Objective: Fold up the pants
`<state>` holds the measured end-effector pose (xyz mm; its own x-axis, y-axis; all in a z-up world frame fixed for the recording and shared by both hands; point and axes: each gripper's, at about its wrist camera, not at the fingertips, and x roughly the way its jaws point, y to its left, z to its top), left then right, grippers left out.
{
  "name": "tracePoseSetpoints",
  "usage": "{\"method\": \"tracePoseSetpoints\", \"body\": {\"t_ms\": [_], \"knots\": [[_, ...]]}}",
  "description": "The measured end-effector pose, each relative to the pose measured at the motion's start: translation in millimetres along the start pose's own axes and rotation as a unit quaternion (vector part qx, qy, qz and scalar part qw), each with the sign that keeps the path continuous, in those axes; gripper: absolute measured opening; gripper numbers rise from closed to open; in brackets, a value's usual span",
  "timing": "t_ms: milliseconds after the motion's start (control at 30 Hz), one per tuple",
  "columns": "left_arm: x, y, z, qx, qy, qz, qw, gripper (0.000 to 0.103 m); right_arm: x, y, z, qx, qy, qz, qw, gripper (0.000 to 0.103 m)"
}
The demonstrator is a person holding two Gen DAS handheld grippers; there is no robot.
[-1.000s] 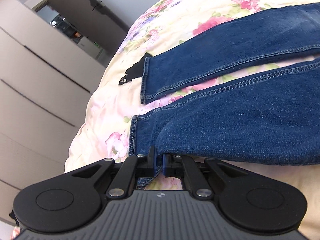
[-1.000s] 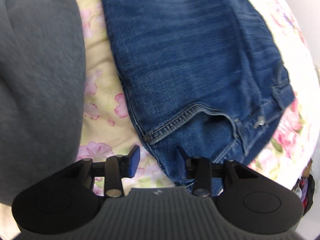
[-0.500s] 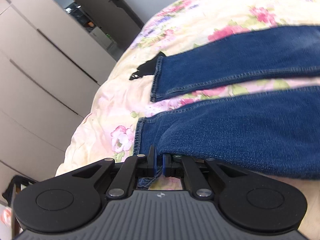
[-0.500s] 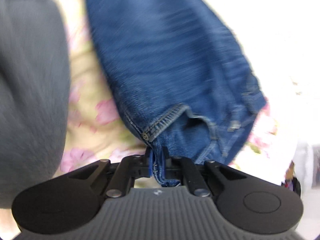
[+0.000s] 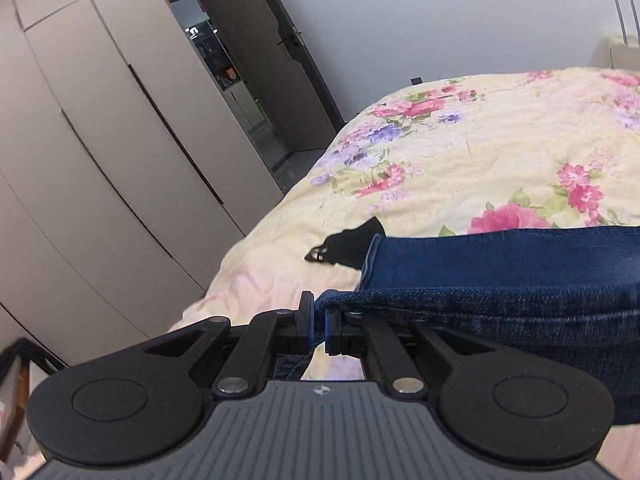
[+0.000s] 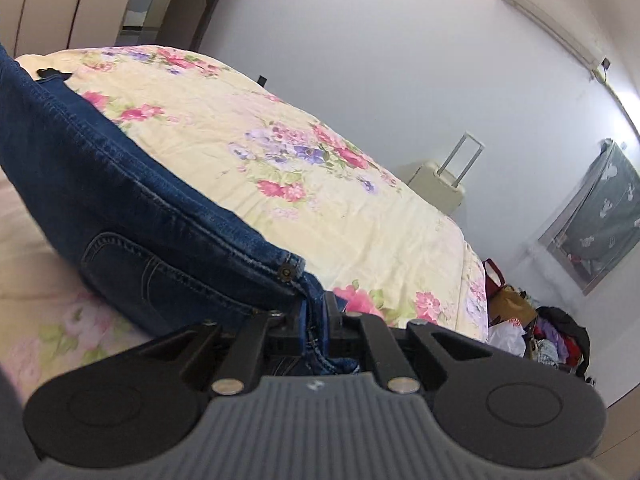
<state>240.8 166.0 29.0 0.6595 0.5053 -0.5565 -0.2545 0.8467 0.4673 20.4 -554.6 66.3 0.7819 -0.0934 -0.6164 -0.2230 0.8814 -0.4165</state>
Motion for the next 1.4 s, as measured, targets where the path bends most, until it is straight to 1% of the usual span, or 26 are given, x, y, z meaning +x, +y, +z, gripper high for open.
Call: {"method": "tracePoseSetpoints", "body": {"t_ms": [67, 133, 233, 333, 400, 567, 667, 733, 833, 900, 933, 967, 1000, 1033, 1067, 1100, 1133, 1167, 1233, 1267, 1333, 1400], "knots": [[17.9, -13.4, 16.7, 0.014, 0.008, 0.006, 0.9999, 0.005, 28.5, -3.9, 17.1, -0.003, 0.017, -0.005, 1.000, 0.000], [38.3, -26.9, 28.1, 0.023, 0.022, 0.003, 0.9995, 0.005, 60.8, -7.7, 30.3, -0.005, 0.031, -0.011, 0.999, 0.000], [72.6, -52.7, 37.7, 0.050, 0.039, 0.006, 0.9980, 0.005, 109.5, -11.1, 45.3, -0.004, 0.054, -0.019, 0.998, 0.000], [107.0, -77.3, 43.7, 0.074, 0.060, 0.006, 0.9954, 0.005, 173.3, -15.4, 55.7, -0.001, 0.074, -0.021, 0.997, 0.000], [127.6, -91.8, 46.6, 0.089, 0.070, 0.008, 0.9935, 0.005, 206.5, -13.8, 57.5, -0.003, 0.088, -0.018, 0.996, 0.000], [171.0, -133.9, 55.5, 0.155, 0.078, 0.023, 0.9845, 0.005, 280.8, -5.4, 56.5, -0.010, 0.125, -0.009, 0.992, 0.000], [192.3, -156.3, 57.6, 0.184, 0.077, 0.030, 0.9794, 0.005, 328.3, 1.4, 52.4, -0.016, 0.152, -0.002, 0.988, 0.000], [204.6, -168.6, 58.0, 0.194, 0.077, 0.033, 0.9774, 0.006, 354.7, 7.4, 47.1, -0.015, 0.167, -0.001, 0.986, 0.000], [217.0, -179.1, 55.3, 0.201, 0.078, 0.036, 0.9759, 0.016, 382.0, 16.4, 41.0, -0.020, 0.185, -0.004, 0.983, 0.000], [220.1, -179.4, 50.7, 0.200, 0.073, 0.022, 0.9768, 0.020, 390.3, 21.3, 39.1, -0.020, 0.191, -0.007, 0.981, 0.002], [219.3, -177.0, 49.2, 0.195, 0.070, 0.013, 0.9782, 0.030, 394.3, 23.5, 38.8, -0.019, 0.194, -0.006, 0.981, 0.003], [216.2, -172.7, 49.3, 0.184, 0.066, -0.002, 0.9807, 0.048, 395.4, 23.9, 39.2, -0.017, 0.195, -0.008, 0.981, 0.005], [211.9, -166.4, 49.8, 0.168, 0.060, -0.022, 0.9837, 0.058, 392.7, 23.6, 40.0, -0.013, 0.193, -0.014, 0.981, 0.017], [205.4, -158.0, 50.6, 0.149, 0.052, -0.045, 0.9864, 0.080, 390.2, 23.0, 41.1, -0.004, 0.191, -0.022, 0.981, 0.027], [197.7, -150.2, 51.8, 0.132, 0.041, -0.058, 0.9888, 0.089, 386.2, 22.5, 42.1, 0.003, 0.188, -0.034, 0.982, 0.043], [188.4, -141.0, 52.3, 0.113, 0.026, -0.069, 0.9909, 0.090, 379.0, 21.7, 43.3, 0.012, 0.181, -0.053, 0.982, 0.049], [177.7, -129.4, 52.2, 0.093, 0.011, -0.082, 0.9922, 0.090, 367.8, 20.0, 45.0, 0.031, 0.171, -0.062, 0.983, 0.049], [169.9, -118.3, 51.6, 0.077, 0.002, -0.095, 0.9925, 0.090, 354.8, 17.8, 46.7, 0.057, 0.160, -0.055, 0.984, 0.049], [152.0, -85.9, 47.6, 0.020, -0.015, -0.127, 0.9916, 0.090, 333.0, 18.8, 49.4, 0.112, 0.137, -0.044, 0.983, 0.049], [147.1, -70.8, 44.1, -0.008, -0.017, -0.136, 0.9905, 0.090, 318.5, 22.8, 50.9, 0.138, 0.127, -0.040, 0.982, 0.052], [142.7, -36.8, 30.5, -0.077, -0.015, -0.153, 0.9851, 0.089, 294.6, 35.2, 50.3, 0.176, 0.109, -0.025, 0.978, 0.053], [147.8, -9.7, 14.5, -0.142, 0.000, -0.172, 0.9748, 0.084, 273.1, 51.5, 47.2, 0.206, 0.095, -0.015, 0.974, 0.055]]}}
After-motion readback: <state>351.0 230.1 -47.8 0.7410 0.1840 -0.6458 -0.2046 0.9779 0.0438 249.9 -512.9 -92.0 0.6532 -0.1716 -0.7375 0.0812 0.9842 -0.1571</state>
